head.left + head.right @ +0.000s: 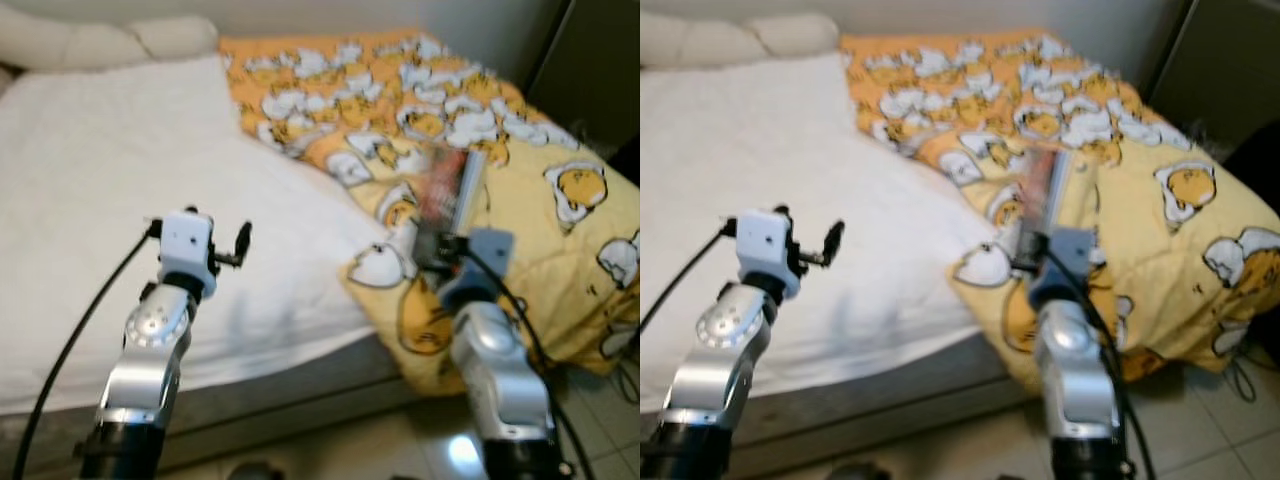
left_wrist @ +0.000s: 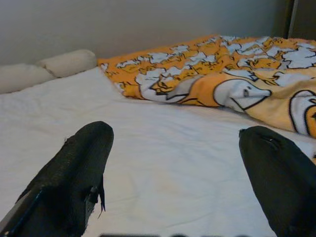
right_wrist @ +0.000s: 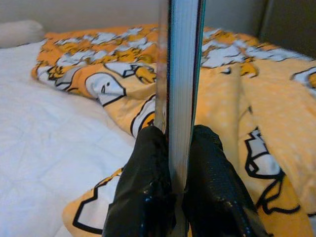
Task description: Clean up the room
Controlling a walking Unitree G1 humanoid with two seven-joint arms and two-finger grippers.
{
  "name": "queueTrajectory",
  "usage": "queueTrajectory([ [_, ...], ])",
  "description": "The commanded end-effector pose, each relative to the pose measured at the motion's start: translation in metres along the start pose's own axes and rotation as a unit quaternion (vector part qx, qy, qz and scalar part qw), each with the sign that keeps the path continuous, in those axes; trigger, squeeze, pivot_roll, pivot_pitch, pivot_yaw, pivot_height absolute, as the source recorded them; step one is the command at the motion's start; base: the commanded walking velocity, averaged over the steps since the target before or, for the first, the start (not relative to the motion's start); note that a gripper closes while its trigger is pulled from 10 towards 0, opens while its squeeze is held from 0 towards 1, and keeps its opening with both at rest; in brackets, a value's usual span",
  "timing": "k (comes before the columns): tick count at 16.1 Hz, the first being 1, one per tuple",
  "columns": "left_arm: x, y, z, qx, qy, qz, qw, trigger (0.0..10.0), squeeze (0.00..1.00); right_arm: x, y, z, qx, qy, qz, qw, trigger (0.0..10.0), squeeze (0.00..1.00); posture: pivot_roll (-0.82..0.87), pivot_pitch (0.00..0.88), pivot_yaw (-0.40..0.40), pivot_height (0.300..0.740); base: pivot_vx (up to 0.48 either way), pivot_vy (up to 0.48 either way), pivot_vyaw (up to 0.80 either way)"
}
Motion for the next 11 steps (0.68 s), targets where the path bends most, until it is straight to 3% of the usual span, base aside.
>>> queueTrajectory([
  [1, -0.0016, 0.0001, -0.0054, 0.008, -0.007, -0.005, 1.000, 10.0, 0.00, 0.0144, -0.0010, -0.0083, 0.012, -0.010, 0.030, 0.999, 10.0, 0.00, -0.01, 0.000, -0.006, 0.740, 0.000, 0.379, 0.00],
  [11, -0.0011, -0.0031, -0.0052, 0.003, -0.012, -0.004, 1.000, 10.0, 0.00, 0.0177, -0.0046, -0.0111, 0.016, -0.012, 0.037, 0.999, 10.0, 0.00, 0.00, 0.000, -0.006, 0.740, 0.000, 0.379, 0.00],
])
Point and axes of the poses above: a point about 5 cm out from each wrist's last joint towards the gripper, its own y axis pointing back from the gripper into the wrist, its own x axis along the axis of the wrist's last joint, z = x × y, the point moved 2 cm from there along -y, pointing out of the wrist towards the gripper, and after that the axes turned 11 degrees about y, right-handed, at the moved point
